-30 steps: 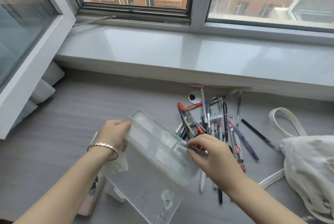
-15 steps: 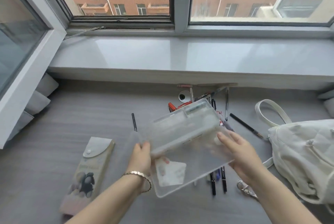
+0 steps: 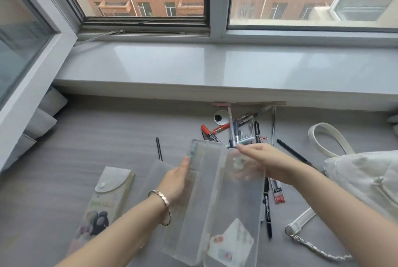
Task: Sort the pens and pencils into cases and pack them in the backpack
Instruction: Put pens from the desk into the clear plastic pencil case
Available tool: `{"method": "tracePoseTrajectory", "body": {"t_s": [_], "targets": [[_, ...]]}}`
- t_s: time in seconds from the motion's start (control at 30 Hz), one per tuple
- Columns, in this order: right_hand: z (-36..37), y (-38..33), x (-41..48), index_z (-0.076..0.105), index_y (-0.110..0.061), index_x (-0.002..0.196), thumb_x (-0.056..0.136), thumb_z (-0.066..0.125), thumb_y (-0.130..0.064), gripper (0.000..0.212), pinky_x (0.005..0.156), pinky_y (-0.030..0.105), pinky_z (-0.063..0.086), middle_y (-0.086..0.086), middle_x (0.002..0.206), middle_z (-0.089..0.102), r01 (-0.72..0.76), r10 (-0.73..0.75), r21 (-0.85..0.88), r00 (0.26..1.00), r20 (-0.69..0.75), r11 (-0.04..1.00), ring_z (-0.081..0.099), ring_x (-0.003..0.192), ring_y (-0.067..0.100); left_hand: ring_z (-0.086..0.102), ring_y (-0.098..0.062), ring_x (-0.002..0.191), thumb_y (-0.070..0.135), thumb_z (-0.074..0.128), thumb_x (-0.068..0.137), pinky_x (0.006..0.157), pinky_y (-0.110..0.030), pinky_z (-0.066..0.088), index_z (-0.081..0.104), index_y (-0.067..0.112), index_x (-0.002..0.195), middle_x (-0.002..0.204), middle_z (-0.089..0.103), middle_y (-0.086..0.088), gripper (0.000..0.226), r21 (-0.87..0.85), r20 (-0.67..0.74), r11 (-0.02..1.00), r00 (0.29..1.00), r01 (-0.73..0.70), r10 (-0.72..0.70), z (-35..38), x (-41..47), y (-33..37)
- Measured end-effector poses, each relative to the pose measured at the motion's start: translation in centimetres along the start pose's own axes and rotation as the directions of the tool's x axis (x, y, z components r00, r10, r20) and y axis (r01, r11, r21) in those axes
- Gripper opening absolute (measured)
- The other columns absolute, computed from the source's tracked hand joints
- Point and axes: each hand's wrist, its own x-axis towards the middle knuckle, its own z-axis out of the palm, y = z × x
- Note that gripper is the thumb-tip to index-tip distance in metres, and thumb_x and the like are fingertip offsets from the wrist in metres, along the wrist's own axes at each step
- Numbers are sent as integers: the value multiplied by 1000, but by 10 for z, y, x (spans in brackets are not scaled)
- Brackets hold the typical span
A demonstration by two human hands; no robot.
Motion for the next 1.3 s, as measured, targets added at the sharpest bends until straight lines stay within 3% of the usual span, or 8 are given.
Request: {"method": "tracePoseTrajectory", "body": {"t_s": [0.07, 0.17, 0.4, 0.53, 0.63, 0.93, 1.1, 1.3], "targets": [[-5, -2, 14, 68, -10, 95, 91, 52, -37, 32, 54, 23, 55, 8, 80, 71, 5, -28, -113, 980, -199, 994, 67, 63, 20, 38, -8, 63, 45, 24, 96, 49, -15, 29, 44, 20, 68, 68, 40, 7, 43, -39, -74, 999, 997, -18, 15, -6, 5, 1], [-30, 2, 40, 66, -7, 73, 90, 54, -23, 26, 52, 25, 45, 2, 57, 56, -133, -181, -516, 838, -514, 846, 53, 54, 18, 34, -9, 60, 43, 29, 97, 50, -26, 23, 39, 21, 64, 63, 33, 9, 41, -99, -167, 995, 985, 28, -45, -20, 17, 0], [-11, 5, 76, 51, -15, 62, 88, 52, -18, 27, 43, 22, 38, -2, 61, 51, -311, -227, -763, 831, -507, 567, 51, 55, 16, 38, -20, 71, 46, 30, 96, 60, -28, 29, 39, 20, 63, 66, 36, 6, 43, -193, -312, 980, 944, 49, -108, -38, 30, 8], [-3, 4, 77, 53, -8, 93, 92, 47, -24, 17, 56, 27, 38, 6, 82, 56, -335, -302, -791, 792, -531, 513, 57, 74, 26, 31, -12, 57, 49, 30, 95, 55, -24, 25, 34, 23, 59, 63, 32, 8, 44, -198, -322, 979, 941, 44, -107, -38, 30, 5], [-3, 9, 77, 61, -8, 93, 96, 41, -18, 22, 50, 23, 42, 2, 66, 50, -356, -275, -812, 813, -513, 463, 53, 64, 24, 36, -20, 71, 50, 30, 94, 63, -31, 30, 36, 23, 60, 64, 34, 8, 44, -204, -316, 977, 941, 61, -124, -37, 29, 1], [0, 10, 76, 55, -5, 106, 93, 46, -22, 24, 68, 33, 42, 17, 116, 41, -335, -256, -731, 783, -567, 595, 52, 87, 30, 42, -18, 65, 51, 30, 94, 66, -31, 33, 41, 26, 61, 65, 39, 9, 42, -225, -298, 971, 943, 82, -149, -29, 26, 7], [-10, 22, 69, 46, -2, 114, 89, 42, 3, 26, 74, 32, 42, 24, 120, 41, -463, -250, -726, 727, -639, 508, 48, 99, 33, 29, -7, 56, 50, 30, 94, 54, -20, 22, 33, 26, 60, 63, 33, 8, 42, -226, -288, 973, 951, 51, -117, -28, 27, 6], [-24, 28, 67, 45, -1, 108, 86, 46, 3, 23, 64, 30, 35, 21, 107, 56, -408, -235, -689, 733, -638, 599, 55, 93, 34, 28, -8, 55, 50, 29, 94, 53, -21, 20, 32, 26, 60, 63, 31, 8, 42, -196, -272, 978, 955, 66, -119, -26, 22, 3]]}}
